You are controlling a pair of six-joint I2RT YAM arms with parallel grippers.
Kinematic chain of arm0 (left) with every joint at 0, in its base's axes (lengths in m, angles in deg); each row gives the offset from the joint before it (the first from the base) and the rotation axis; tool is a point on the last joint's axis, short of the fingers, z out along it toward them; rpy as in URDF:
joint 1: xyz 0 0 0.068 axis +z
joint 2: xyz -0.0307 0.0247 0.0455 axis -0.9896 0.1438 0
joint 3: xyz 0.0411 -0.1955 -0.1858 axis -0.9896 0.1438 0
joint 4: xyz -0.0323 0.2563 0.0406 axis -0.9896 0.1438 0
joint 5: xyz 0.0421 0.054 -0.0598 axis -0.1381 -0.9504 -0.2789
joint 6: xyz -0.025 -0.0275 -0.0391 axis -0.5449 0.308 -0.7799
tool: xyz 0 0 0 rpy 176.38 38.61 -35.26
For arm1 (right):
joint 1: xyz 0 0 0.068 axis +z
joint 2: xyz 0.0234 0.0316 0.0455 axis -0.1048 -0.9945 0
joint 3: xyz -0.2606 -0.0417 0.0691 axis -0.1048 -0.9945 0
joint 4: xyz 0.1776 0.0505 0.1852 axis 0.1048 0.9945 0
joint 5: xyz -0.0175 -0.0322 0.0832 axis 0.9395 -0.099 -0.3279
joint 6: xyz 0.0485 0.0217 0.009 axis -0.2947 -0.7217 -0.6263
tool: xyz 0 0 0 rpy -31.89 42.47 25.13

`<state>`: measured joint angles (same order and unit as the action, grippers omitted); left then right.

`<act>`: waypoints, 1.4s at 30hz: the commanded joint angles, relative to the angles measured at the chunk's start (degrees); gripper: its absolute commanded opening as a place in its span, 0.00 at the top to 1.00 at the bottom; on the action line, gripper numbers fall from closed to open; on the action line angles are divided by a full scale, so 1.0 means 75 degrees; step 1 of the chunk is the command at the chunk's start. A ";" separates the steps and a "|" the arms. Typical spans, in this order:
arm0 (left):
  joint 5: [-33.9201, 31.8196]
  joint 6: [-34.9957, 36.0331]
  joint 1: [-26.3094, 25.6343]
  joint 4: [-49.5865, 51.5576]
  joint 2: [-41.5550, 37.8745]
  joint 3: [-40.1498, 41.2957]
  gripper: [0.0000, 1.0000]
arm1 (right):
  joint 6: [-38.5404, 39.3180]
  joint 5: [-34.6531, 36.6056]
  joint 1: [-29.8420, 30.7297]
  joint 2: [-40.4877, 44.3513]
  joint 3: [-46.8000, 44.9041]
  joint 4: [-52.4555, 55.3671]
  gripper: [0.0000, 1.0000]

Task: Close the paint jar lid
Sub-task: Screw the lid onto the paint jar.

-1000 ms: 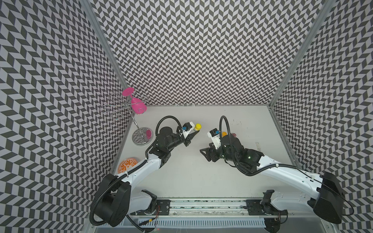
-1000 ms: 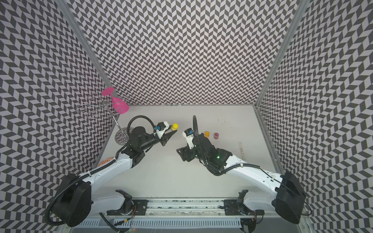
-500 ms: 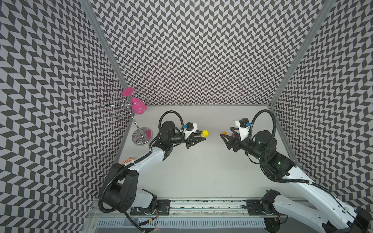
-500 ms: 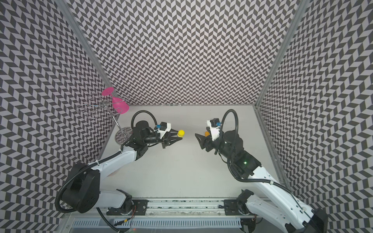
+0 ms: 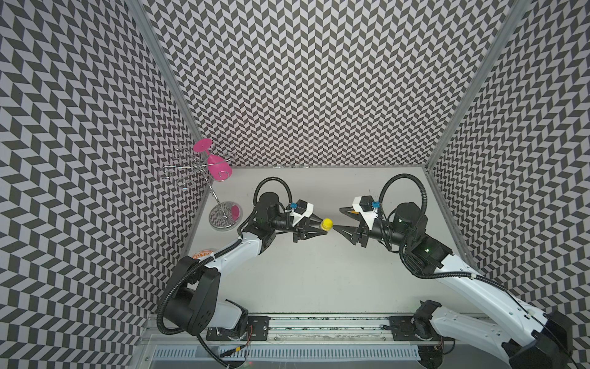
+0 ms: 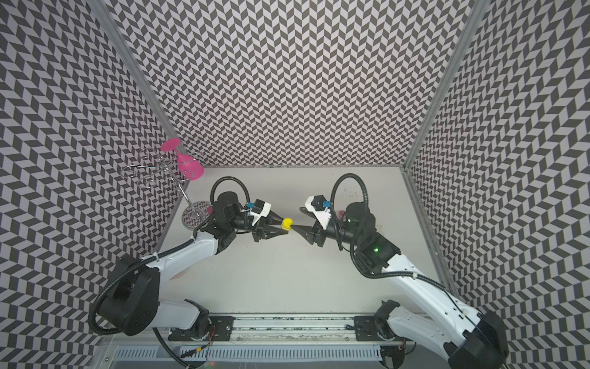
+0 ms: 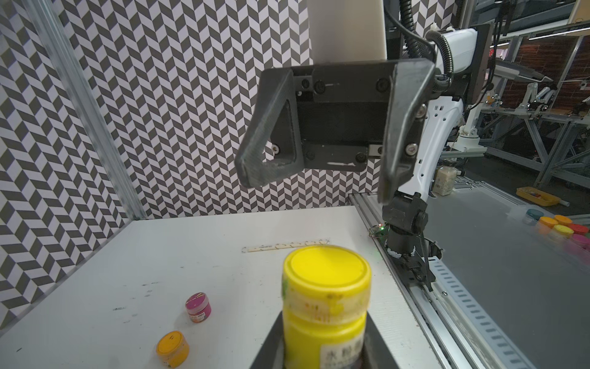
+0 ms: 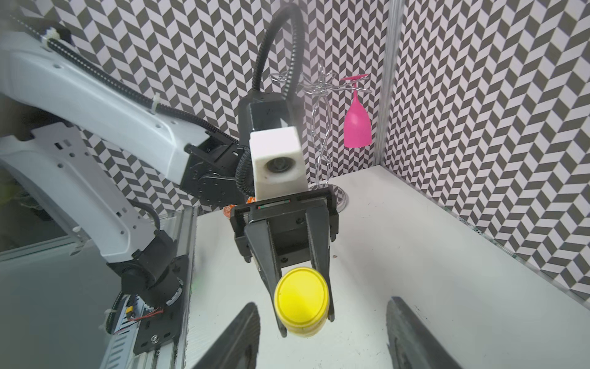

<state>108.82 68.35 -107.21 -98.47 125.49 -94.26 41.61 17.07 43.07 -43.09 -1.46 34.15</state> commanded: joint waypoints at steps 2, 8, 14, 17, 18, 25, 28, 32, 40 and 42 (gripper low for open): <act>0.0044 0.0052 -0.0032 0.0011 -0.0121 -0.0183 0.74 | 0.0357 -0.0493 0.0106 -0.0100 0.0178 -0.0492 0.36; 0.0071 0.0029 -0.0031 0.0011 -0.0097 -0.0195 0.74 | 0.0508 -0.0276 0.0332 -0.0412 0.0327 -0.0513 0.38; 0.0059 0.0064 -0.0033 0.0057 -0.0129 -0.0222 0.74 | 0.0472 -0.0185 0.0391 -0.0676 0.0470 -0.0627 0.42; 0.0057 0.0075 -0.0035 0.0079 -0.0128 -0.0218 0.74 | 0.0469 -0.0093 0.0414 -0.0779 0.0529 -0.0620 0.44; 0.0059 0.0072 -0.0031 0.0082 -0.0127 -0.0222 0.74 | 0.0449 -0.0051 0.0414 -0.0801 0.0530 -0.0629 0.44; 0.0042 0.0105 -0.0028 0.0115 -0.0152 -0.0230 0.74 | 0.0400 0.0062 0.0438 -0.0971 0.0564 -0.0652 0.52; 0.0047 0.0113 -0.0027 0.0117 -0.0152 -0.0247 0.74 | 0.0379 0.0067 0.0461 -0.1012 0.0573 -0.0644 0.52; 0.0036 0.0116 -0.0027 0.0143 -0.0152 -0.0241 0.74 | 0.0378 0.0107 0.0485 -0.1033 0.0594 -0.0628 0.54; 0.0019 0.0122 -0.0019 0.0175 -0.0158 -0.0265 0.74 | 0.0378 0.0169 0.0508 -0.1120 0.0634 -0.0546 0.62; 0.0000 0.0128 -0.0019 0.0181 -0.0168 -0.0271 0.74 | 0.0375 0.0203 0.0519 -0.1158 0.0623 -0.0551 0.63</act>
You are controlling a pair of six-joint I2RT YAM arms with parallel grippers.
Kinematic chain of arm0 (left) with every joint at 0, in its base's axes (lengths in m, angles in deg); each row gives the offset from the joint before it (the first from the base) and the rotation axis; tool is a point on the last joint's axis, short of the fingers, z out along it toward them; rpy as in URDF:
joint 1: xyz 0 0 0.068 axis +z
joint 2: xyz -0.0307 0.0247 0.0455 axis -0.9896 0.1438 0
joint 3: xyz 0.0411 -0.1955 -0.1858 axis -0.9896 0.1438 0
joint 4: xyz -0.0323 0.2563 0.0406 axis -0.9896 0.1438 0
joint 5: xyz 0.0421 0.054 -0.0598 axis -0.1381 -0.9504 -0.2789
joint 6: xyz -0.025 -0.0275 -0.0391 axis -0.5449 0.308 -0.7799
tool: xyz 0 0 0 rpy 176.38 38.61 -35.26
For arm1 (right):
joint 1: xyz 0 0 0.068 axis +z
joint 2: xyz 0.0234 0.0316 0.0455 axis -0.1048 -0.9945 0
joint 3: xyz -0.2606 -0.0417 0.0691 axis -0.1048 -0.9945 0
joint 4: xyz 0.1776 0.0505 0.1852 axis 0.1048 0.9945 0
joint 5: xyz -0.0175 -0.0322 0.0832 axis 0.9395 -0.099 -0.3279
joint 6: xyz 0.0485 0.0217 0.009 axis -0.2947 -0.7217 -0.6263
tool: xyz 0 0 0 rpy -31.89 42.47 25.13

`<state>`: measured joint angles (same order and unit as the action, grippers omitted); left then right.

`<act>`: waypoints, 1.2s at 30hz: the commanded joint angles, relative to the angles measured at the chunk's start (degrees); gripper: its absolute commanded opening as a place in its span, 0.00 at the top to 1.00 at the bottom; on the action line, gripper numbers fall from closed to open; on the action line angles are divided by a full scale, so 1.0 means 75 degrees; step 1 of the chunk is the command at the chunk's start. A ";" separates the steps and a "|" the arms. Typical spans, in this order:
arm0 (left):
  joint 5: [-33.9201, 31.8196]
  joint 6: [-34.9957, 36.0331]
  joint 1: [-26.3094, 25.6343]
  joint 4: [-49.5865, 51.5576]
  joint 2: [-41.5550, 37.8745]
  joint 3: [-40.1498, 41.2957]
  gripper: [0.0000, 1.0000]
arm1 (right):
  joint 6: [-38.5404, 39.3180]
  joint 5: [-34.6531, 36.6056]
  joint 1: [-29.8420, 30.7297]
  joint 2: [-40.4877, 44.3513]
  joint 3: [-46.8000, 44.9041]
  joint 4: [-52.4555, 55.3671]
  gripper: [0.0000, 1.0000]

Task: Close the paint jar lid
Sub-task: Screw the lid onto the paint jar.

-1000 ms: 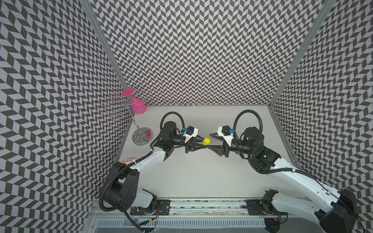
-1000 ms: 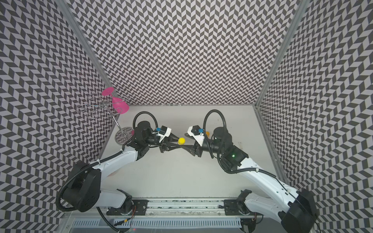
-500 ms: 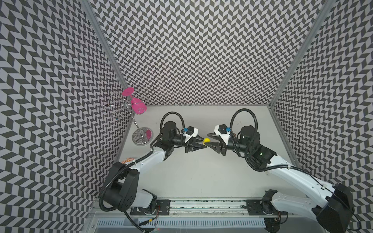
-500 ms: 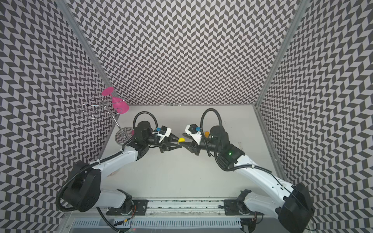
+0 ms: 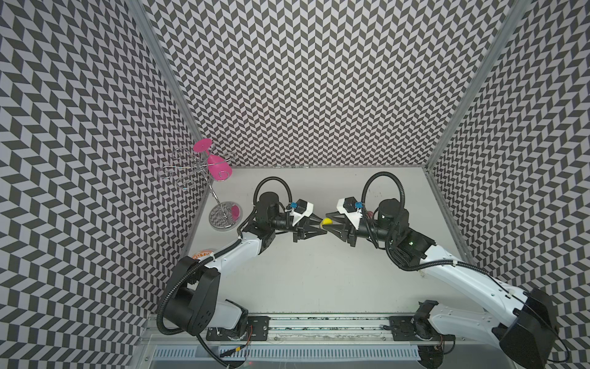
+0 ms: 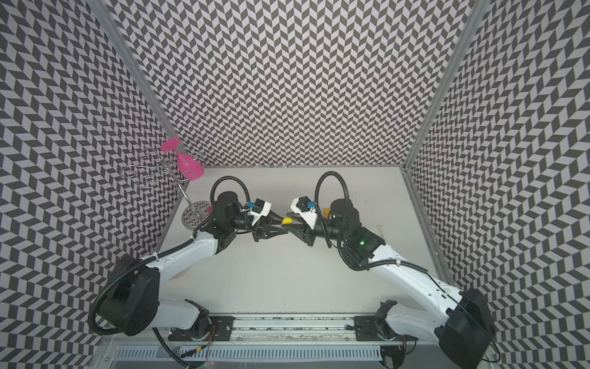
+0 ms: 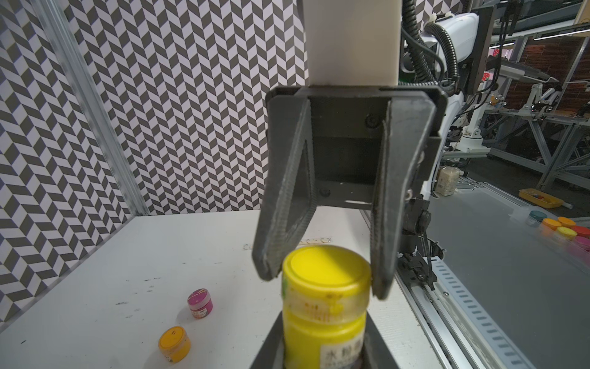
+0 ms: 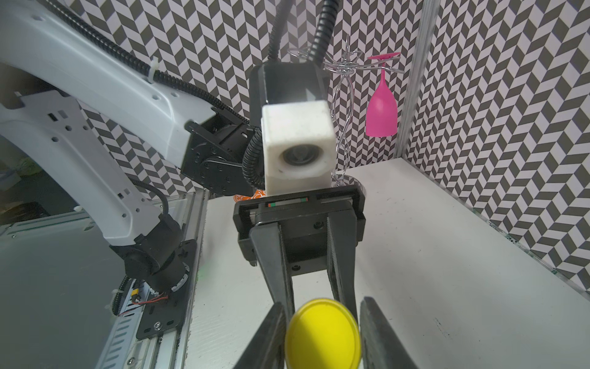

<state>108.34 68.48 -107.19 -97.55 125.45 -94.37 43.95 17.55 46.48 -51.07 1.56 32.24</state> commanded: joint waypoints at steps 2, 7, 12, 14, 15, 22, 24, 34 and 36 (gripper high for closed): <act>0.0064 0.0108 -0.0026 0.0040 -0.0186 -0.0256 0.74 | 0.0011 0.0153 0.0065 -0.0114 0.0201 -0.0320 0.65; 0.0041 0.0083 0.0000 -0.0022 -0.0258 -0.0227 0.74 | -0.0071 0.0177 0.0088 -0.0243 0.0209 -0.0298 0.67; -0.0003 -0.0345 0.0077 -0.0640 -0.0379 -0.0070 0.75 | -0.0128 0.0288 0.0100 -0.0331 0.0210 -0.0286 0.68; -0.0088 -0.0544 0.0123 -0.0969 -0.0478 0.0027 0.75 | -0.0184 0.0368 0.0100 -0.0367 0.0208 -0.0286 0.69; -0.0198 -0.0572 0.0147 -0.1044 -0.0538 0.0061 0.76 | -0.0239 0.0431 0.0100 -0.0402 0.0219 -0.0295 0.69; -0.2064 -0.0379 0.0206 -0.1492 -0.1181 0.0482 0.75 | -0.0690 0.0982 0.0358 -0.0793 0.0493 -0.0172 0.75; -0.2823 -0.0313 0.0206 -0.1618 -0.1422 0.0633 0.75 | -0.0858 0.1339 0.0532 -0.0908 0.0559 -0.0169 0.75; -0.6116 0.0164 0.0121 -0.1981 -0.2432 0.1223 0.76 | -0.2349 0.2923 0.1239 -0.1712 0.0902 -0.0219 0.77; -0.6762 0.0286 0.0079 -0.2049 -0.2585 0.1304 0.76 | -0.2737 0.3388 0.1456 -0.1905 0.1041 -0.0121 0.78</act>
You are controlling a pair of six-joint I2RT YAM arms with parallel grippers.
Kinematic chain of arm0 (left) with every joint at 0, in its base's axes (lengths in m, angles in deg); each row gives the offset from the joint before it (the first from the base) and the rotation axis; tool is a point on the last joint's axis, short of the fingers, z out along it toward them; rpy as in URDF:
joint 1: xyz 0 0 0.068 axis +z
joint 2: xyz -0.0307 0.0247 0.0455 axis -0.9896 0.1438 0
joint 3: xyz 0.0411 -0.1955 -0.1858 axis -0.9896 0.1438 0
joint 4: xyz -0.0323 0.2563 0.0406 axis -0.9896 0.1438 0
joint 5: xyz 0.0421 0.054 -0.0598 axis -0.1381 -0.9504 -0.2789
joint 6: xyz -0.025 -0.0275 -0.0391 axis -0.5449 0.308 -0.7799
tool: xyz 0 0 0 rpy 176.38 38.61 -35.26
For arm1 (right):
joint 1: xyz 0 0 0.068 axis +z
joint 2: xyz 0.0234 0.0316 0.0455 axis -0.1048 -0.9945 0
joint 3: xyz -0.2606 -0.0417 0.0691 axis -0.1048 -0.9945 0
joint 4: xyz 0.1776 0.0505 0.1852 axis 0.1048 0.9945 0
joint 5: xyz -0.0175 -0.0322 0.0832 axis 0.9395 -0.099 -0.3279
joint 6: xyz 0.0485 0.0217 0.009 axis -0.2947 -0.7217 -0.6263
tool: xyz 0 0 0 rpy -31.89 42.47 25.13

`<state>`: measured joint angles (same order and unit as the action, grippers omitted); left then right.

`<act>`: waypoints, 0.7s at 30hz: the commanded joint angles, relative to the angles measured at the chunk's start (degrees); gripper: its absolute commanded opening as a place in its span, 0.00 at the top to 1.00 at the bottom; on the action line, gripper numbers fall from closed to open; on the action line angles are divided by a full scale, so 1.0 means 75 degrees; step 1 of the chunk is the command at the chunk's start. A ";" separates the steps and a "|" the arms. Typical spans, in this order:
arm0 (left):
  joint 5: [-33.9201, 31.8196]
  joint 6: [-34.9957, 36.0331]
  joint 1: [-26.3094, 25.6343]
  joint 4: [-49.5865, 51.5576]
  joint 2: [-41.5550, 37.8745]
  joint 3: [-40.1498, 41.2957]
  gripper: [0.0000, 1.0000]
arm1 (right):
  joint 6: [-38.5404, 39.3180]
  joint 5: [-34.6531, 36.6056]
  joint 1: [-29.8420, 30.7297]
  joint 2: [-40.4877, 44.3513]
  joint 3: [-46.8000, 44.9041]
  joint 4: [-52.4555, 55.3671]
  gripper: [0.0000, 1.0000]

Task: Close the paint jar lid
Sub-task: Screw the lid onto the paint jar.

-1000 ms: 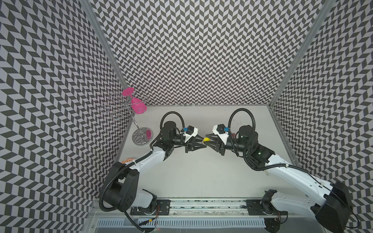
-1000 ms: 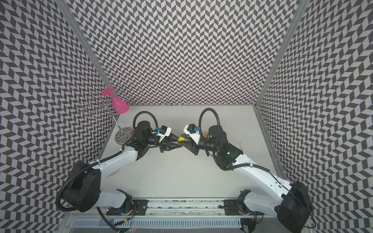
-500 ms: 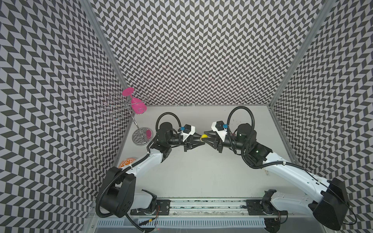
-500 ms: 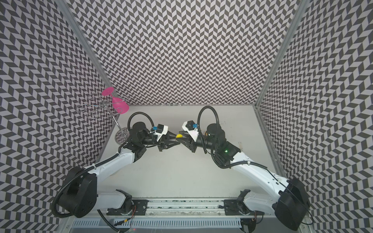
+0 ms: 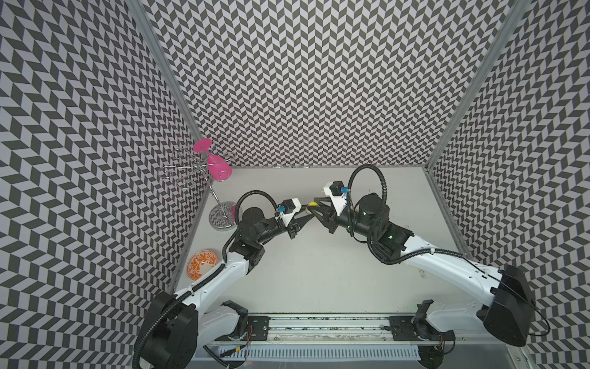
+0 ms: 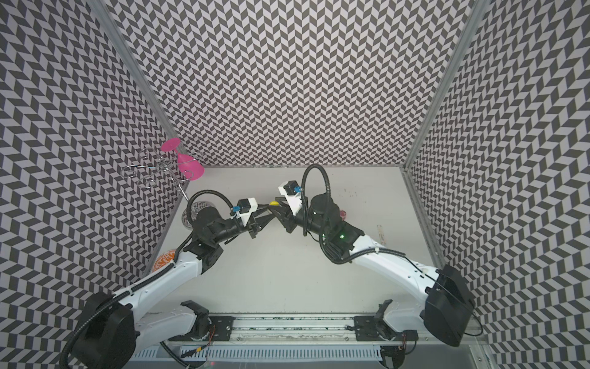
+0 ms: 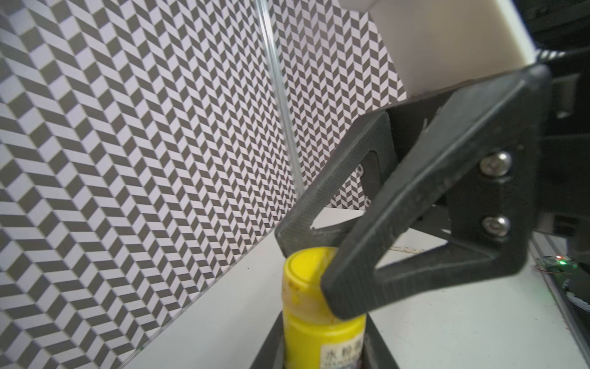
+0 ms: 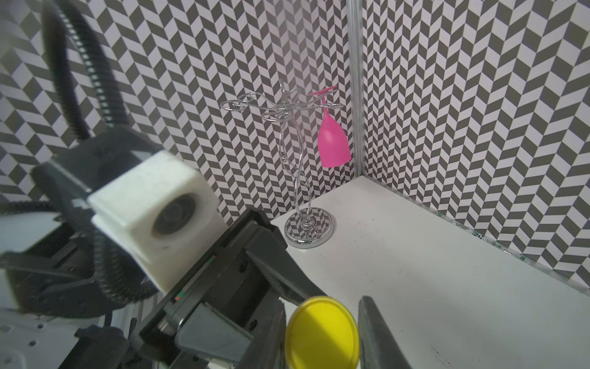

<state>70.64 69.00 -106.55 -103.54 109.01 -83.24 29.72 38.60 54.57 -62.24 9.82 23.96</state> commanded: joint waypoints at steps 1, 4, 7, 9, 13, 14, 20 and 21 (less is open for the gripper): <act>-0.2136 0.0284 -0.0031 -0.1269 -0.0453 -0.0155 0.76 | -0.1089 0.0950 0.0499 -0.0546 0.0019 0.1063 0.78; -0.3254 0.0431 -0.0054 -0.1220 -0.0599 -0.0100 0.76 | -0.1762 0.1576 0.0785 -0.0870 0.0286 0.1339 0.79; -0.4112 0.0533 -0.0053 -0.0998 -0.0691 -0.0108 0.76 | -0.2194 0.1794 0.1018 -0.1083 0.0396 0.1260 0.79; -0.4688 0.0554 -0.0059 -0.0818 -0.0709 -0.0118 0.76 | -0.2319 0.1953 0.1128 -0.1127 0.0397 0.1148 0.79; -0.5601 0.0536 -0.0053 -0.0660 -0.0703 -0.0100 0.76 | -0.2358 0.2084 0.1167 -0.1134 0.0488 0.1146 0.78; -0.5609 0.0518 -0.0042 -0.0685 -0.0709 -0.0082 0.76 | -0.2338 0.2093 0.1167 -0.1123 0.0491 0.1135 0.75; -0.5389 0.0380 -0.0022 -0.0502 -0.0542 -0.0103 0.75 | -0.2118 0.2182 0.1187 -0.0626 0.0211 0.0860 0.44; -0.5303 0.0364 0.0004 -0.0409 -0.0463 -0.0143 0.75 | -0.2098 0.2322 0.1179 -0.0484 0.0123 0.0845 0.41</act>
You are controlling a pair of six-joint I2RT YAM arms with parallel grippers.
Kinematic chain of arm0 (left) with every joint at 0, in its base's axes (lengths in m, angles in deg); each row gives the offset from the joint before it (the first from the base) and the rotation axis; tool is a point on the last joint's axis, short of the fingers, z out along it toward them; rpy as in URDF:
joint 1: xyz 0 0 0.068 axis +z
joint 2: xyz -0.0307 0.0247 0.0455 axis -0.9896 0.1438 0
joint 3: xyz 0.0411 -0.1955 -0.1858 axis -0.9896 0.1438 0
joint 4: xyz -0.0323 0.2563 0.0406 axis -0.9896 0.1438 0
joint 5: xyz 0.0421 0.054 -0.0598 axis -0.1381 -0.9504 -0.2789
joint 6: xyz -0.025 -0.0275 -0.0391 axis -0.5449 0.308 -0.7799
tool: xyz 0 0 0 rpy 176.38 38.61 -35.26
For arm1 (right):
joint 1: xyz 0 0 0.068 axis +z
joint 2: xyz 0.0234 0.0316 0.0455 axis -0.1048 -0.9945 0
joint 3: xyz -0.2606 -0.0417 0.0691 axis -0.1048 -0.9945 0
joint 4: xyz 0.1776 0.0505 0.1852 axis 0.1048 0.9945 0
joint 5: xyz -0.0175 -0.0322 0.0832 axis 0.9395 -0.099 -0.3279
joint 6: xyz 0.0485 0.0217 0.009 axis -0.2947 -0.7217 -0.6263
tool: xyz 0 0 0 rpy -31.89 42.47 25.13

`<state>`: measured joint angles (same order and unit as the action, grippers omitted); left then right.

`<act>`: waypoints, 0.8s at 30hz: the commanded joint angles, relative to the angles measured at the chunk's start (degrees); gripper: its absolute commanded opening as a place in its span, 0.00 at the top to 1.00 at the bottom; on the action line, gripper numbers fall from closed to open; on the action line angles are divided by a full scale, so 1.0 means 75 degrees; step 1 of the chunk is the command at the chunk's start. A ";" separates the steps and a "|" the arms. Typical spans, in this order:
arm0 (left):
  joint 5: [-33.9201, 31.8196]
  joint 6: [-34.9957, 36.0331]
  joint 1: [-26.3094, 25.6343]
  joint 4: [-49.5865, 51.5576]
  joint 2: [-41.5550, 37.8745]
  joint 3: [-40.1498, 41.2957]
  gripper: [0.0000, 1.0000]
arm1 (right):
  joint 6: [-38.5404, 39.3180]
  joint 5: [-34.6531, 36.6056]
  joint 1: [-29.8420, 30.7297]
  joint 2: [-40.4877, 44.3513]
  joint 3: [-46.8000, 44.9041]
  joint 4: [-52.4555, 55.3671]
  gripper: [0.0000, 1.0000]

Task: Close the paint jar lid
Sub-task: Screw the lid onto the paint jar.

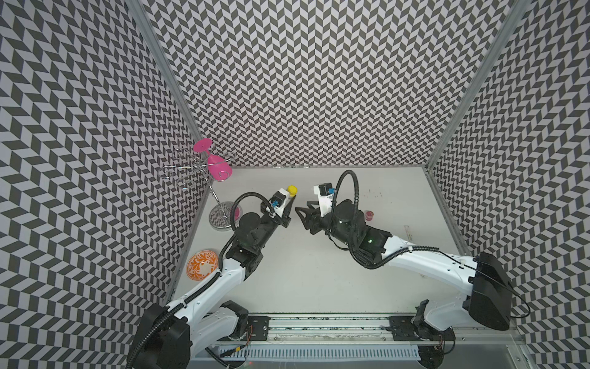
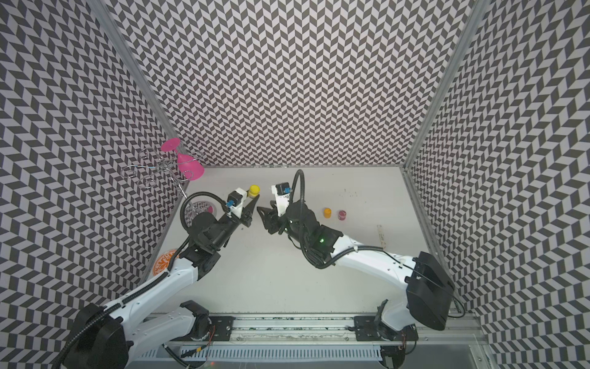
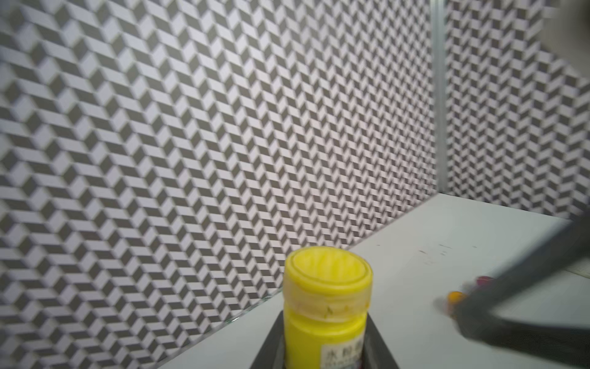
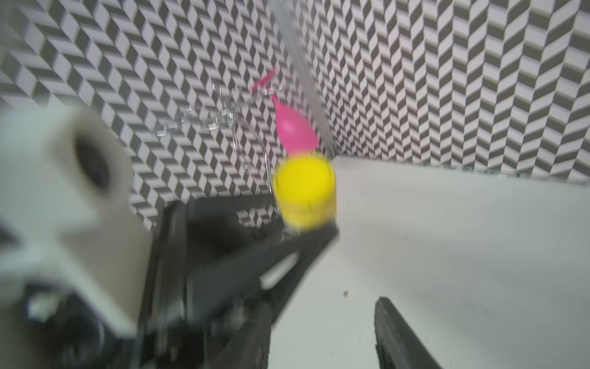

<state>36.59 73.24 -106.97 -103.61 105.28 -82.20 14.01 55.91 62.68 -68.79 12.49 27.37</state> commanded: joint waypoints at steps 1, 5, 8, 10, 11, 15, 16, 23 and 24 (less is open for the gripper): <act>-0.0672 -0.0295 0.0081 -0.0280 0.0122 -0.0335 0.75 | 0.0063 0.0178 0.0101 0.0582 -0.0337 0.0347 0.39; -0.0316 -0.0722 0.0206 -0.0161 0.0615 -0.0409 0.75 | 0.0248 0.0914 0.0087 0.1466 -0.0946 0.0167 0.35; 0.0328 -0.0902 0.0294 -0.0113 0.0782 -0.0502 0.74 | 0.0449 0.1120 -0.0066 0.2087 -0.1336 0.0332 0.33; 0.1317 -0.1020 0.0397 -0.0130 0.0863 -0.0568 0.73 | 0.0592 0.0959 -0.0337 0.2503 -0.1593 0.0374 0.33; 0.1737 -0.1086 0.0411 -0.0118 0.0888 -0.0604 0.73 | 0.0669 0.0819 -0.0503 0.2681 -0.1729 0.0358 0.33; 0.4651 -0.1082 0.0429 -0.0127 0.1171 -0.0868 0.73 | 0.1402 0.0009 -0.1300 0.3501 -0.2220 -0.0024 0.33; 0.5483 -0.1105 0.0423 -0.0133 0.1313 -0.0959 0.73 | 0.1694 -0.0339 -0.1482 0.3692 -0.2373 -0.0286 0.32; 0.8470 -0.1138 0.0383 -0.0055 0.2021 -0.1382 0.73 | 0.3184 -0.2782 -0.2136 0.4122 -0.2675 -0.1560 0.30; 0.8888 -0.1111 0.0366 -0.0030 0.2039 -0.1405 0.73 | 0.3377 -0.3305 -0.2173 0.4004 -0.2553 -0.1536 0.30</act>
<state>89.85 65.35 -103.89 -103.63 120.20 -91.22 32.63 42.93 47.22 -38.52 -7.86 22.43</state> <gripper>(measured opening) 0.320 0.700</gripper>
